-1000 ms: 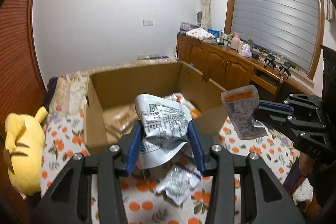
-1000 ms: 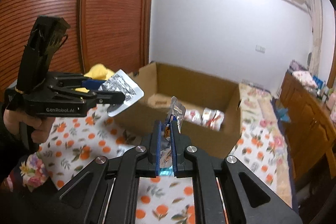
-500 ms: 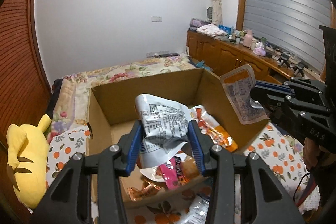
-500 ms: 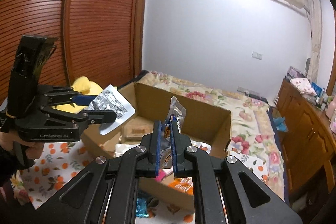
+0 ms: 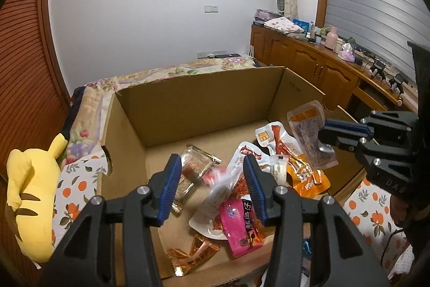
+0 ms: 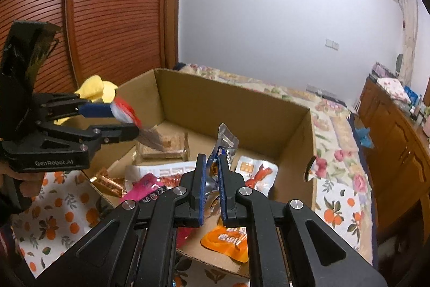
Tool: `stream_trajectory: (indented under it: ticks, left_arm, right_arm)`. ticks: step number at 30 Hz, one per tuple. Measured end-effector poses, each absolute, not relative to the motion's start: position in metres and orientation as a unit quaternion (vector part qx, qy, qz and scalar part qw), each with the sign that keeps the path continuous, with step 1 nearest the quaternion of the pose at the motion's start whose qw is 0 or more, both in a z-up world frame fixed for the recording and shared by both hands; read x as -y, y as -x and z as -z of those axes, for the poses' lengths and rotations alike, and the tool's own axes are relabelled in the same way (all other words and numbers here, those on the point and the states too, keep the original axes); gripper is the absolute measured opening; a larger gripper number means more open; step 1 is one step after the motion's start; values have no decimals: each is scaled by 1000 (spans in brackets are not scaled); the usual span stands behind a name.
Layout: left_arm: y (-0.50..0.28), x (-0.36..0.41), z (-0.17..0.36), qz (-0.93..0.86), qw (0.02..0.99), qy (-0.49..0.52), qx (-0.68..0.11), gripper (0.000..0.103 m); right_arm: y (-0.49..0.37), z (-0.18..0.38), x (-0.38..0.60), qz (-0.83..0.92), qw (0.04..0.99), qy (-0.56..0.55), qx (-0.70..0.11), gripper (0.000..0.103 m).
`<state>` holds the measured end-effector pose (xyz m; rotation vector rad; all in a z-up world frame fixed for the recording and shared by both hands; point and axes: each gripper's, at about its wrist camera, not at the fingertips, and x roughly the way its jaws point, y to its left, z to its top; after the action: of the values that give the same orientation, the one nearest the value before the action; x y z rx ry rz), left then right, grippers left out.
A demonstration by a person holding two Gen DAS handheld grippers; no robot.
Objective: Organize snacks
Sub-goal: 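Carry both foil packs over the box and open both tools to release them, then move both tools back to the white pack and blue candy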
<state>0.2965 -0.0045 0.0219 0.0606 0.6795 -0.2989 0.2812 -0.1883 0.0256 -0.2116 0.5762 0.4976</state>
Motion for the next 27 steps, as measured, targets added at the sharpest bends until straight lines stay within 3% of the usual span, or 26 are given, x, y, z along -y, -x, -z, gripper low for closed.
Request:
stream_trajectory:
  ticks: [5, 12, 19, 20, 27]
  left_arm:
    - [-294, 1, -22, 144, 932, -27, -331, 48]
    - [-274, -2, -32, 146, 936, -17, -320, 54]
    - [-236, -7, -46, 156, 941, -19, -299, 68]
    - [-231, -7, -47, 158, 942, -19, -297, 76]
    - [-184, -5, -45, 177, 939, -28, -292, 77]
  right_arm:
    - [-283, -22, 188, -238, 923, 97, -287, 7]
    - [-267, -34, 192, -237, 929, 86, -273, 30]
    - [-224, -52, 200, -231, 937, 79, -248, 58]
    - [-216, -54, 202, -232, 938, 75, -246, 61]
    - [-178, -50, 210, -230, 938, 52, -255, 68]
